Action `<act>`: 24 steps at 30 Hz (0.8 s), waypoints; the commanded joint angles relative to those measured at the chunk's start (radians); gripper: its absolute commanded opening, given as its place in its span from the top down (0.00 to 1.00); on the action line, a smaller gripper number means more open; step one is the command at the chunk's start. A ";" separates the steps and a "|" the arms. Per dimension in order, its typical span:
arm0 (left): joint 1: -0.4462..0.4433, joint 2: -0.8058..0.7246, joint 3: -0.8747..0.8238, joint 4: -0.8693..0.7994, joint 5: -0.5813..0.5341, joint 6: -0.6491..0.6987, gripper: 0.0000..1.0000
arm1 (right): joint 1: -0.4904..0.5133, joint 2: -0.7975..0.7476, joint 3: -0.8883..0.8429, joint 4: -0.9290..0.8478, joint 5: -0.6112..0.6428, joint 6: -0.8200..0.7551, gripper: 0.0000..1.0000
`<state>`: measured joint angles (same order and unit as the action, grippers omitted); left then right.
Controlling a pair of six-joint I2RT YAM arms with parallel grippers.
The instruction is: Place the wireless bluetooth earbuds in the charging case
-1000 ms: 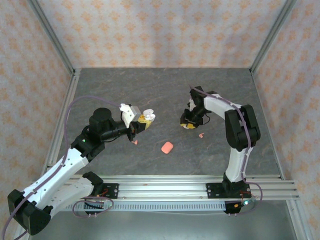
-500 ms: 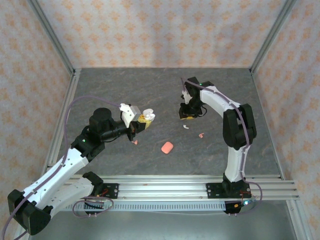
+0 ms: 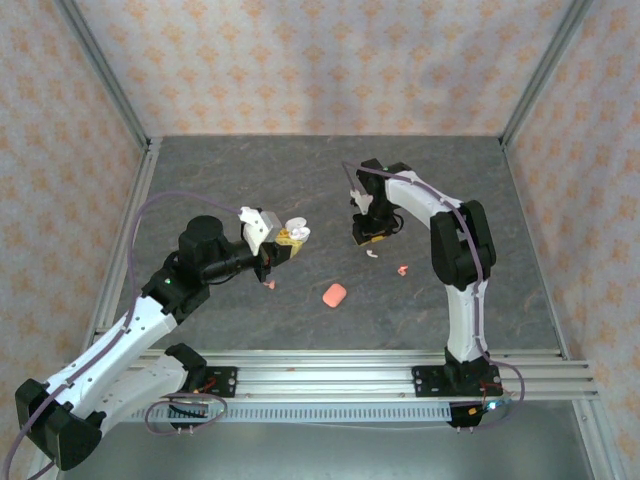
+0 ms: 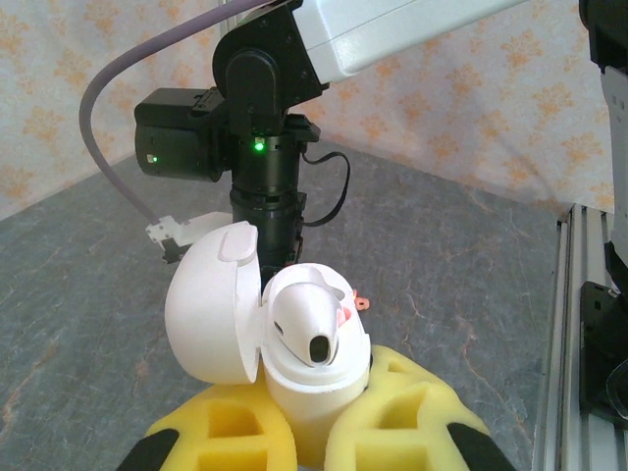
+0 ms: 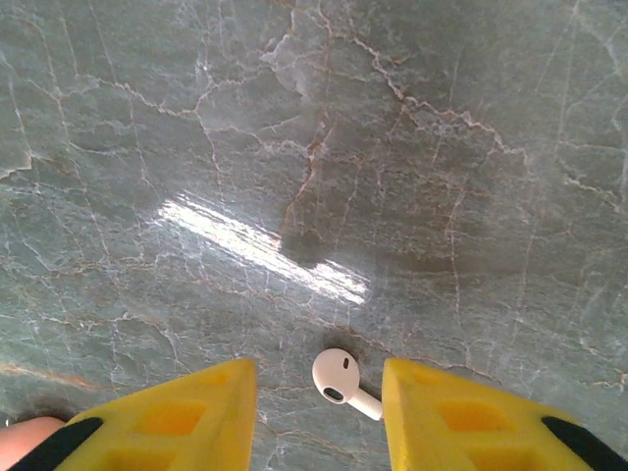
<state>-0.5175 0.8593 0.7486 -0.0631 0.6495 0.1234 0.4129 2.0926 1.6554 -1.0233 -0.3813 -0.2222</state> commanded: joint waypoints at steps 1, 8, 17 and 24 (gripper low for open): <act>-0.012 0.001 -0.009 0.002 -0.005 -0.002 1.00 | 0.012 0.022 -0.018 -0.026 0.041 -0.037 0.61; -0.012 -0.005 -0.004 -0.017 -0.006 0.004 1.00 | 0.019 0.035 -0.051 -0.017 0.057 -0.042 0.62; -0.012 -0.008 0.002 -0.022 -0.004 0.004 1.00 | 0.018 0.038 -0.076 -0.011 0.061 -0.046 0.66; -0.013 -0.013 0.001 -0.027 -0.007 0.004 1.00 | 0.018 0.039 -0.086 -0.014 0.067 -0.025 0.75</act>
<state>-0.5175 0.8597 0.7486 -0.0658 0.6491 0.1238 0.4267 2.1220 1.5902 -1.0168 -0.3305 -0.2516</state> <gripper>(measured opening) 0.079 0.256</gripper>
